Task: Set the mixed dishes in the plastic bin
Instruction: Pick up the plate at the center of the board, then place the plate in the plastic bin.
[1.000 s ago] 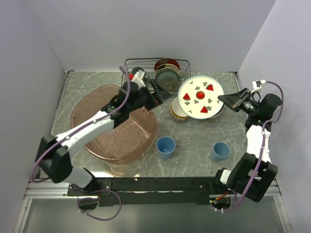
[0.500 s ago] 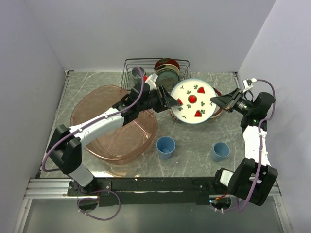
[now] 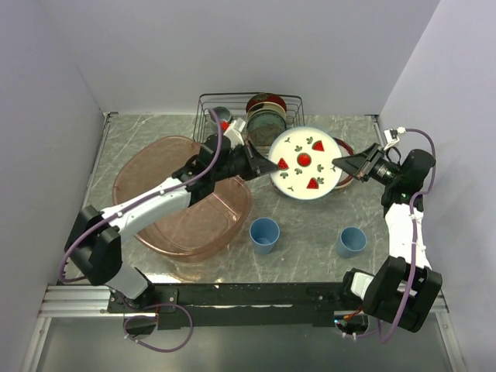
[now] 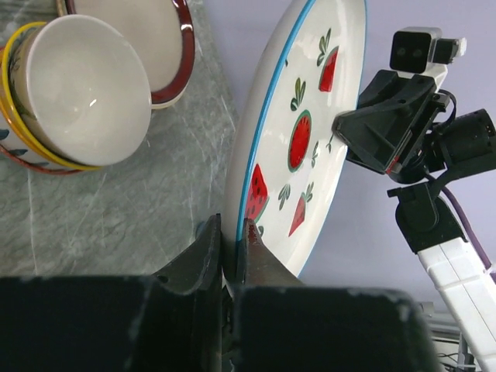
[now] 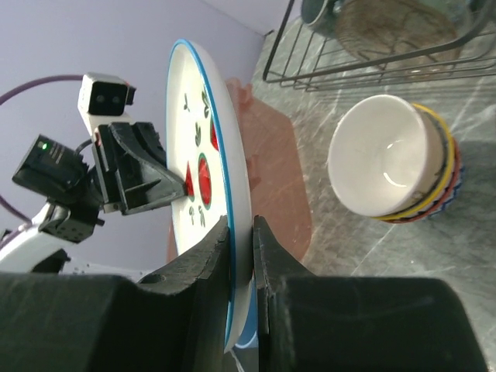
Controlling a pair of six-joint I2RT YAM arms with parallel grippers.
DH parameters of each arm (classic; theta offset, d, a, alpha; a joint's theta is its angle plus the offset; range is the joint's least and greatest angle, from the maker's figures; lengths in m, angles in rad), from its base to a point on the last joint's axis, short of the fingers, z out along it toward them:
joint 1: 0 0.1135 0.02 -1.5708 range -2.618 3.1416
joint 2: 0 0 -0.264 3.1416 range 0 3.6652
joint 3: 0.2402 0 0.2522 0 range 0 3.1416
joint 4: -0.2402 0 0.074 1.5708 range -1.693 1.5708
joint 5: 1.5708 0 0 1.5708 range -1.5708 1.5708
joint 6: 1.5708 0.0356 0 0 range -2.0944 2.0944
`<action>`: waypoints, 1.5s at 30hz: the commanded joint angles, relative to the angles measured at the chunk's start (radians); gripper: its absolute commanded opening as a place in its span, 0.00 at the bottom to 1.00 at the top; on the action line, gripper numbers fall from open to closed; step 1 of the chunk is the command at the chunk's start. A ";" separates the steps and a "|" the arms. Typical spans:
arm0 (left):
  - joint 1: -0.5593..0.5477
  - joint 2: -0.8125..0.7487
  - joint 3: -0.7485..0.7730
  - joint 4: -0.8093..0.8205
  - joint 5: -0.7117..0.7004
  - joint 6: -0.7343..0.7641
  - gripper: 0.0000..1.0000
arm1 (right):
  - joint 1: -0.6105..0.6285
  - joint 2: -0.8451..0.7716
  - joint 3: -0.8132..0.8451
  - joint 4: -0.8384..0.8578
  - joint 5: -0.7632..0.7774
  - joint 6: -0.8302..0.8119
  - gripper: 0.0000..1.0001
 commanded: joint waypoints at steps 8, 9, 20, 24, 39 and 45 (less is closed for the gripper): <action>0.026 -0.319 -0.230 0.272 -0.045 -0.027 0.01 | 0.051 -0.100 0.045 0.004 -0.089 -0.108 0.46; 0.028 -0.346 -0.245 0.263 -0.063 -0.027 0.01 | 0.051 -0.114 0.045 0.011 -0.097 -0.112 0.51; 0.132 -0.744 -0.383 0.044 -0.273 0.021 0.01 | 0.039 -0.186 0.035 -0.149 -0.059 -0.397 0.91; 0.191 -0.849 -0.400 -0.050 -0.327 0.033 0.01 | 0.018 -0.160 0.001 -0.161 -0.036 -0.480 0.91; 0.316 -0.950 -0.368 -0.363 -0.491 0.088 0.01 | -0.016 -0.133 -0.011 -0.253 -0.016 -0.615 0.92; 0.324 -0.993 -0.396 -0.418 -0.582 0.065 0.01 | -0.016 -0.120 -0.013 -0.255 -0.011 -0.612 0.92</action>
